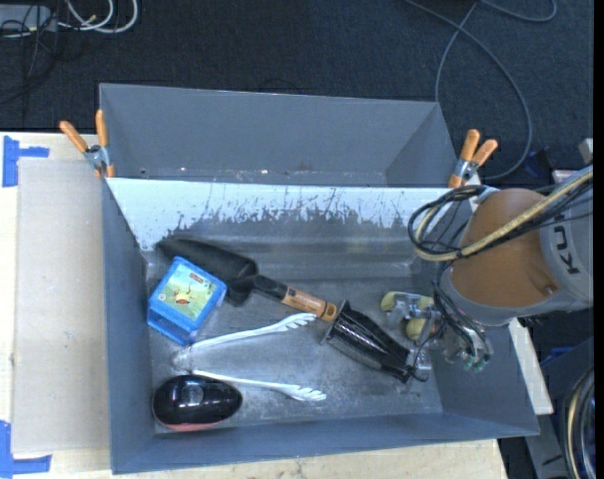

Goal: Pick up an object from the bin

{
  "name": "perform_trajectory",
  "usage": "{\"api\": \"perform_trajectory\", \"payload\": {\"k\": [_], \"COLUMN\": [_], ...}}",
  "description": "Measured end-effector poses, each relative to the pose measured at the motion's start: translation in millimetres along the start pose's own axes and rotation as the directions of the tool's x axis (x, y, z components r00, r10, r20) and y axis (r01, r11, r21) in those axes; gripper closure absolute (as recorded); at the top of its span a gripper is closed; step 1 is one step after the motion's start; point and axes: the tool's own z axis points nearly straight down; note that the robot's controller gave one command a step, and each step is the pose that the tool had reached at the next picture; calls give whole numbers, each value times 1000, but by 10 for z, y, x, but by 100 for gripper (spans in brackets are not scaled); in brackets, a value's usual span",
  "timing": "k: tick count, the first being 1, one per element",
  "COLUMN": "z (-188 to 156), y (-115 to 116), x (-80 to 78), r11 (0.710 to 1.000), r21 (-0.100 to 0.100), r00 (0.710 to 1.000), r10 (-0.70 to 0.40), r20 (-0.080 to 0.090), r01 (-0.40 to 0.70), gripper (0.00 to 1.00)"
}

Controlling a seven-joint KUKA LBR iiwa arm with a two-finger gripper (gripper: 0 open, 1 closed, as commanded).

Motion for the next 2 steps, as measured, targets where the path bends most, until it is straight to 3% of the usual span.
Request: {"api": "perform_trajectory", "payload": {"k": [1, 2], "z": [48, 359], "y": [-17, 31], "x": [177, 42], "r11": [960, 970], "r21": [1, -1], "r00": [960, 970], "r10": [280, 243], "r20": [-8, -3], "r01": [-280, -243], "gripper": [0, 0]}}
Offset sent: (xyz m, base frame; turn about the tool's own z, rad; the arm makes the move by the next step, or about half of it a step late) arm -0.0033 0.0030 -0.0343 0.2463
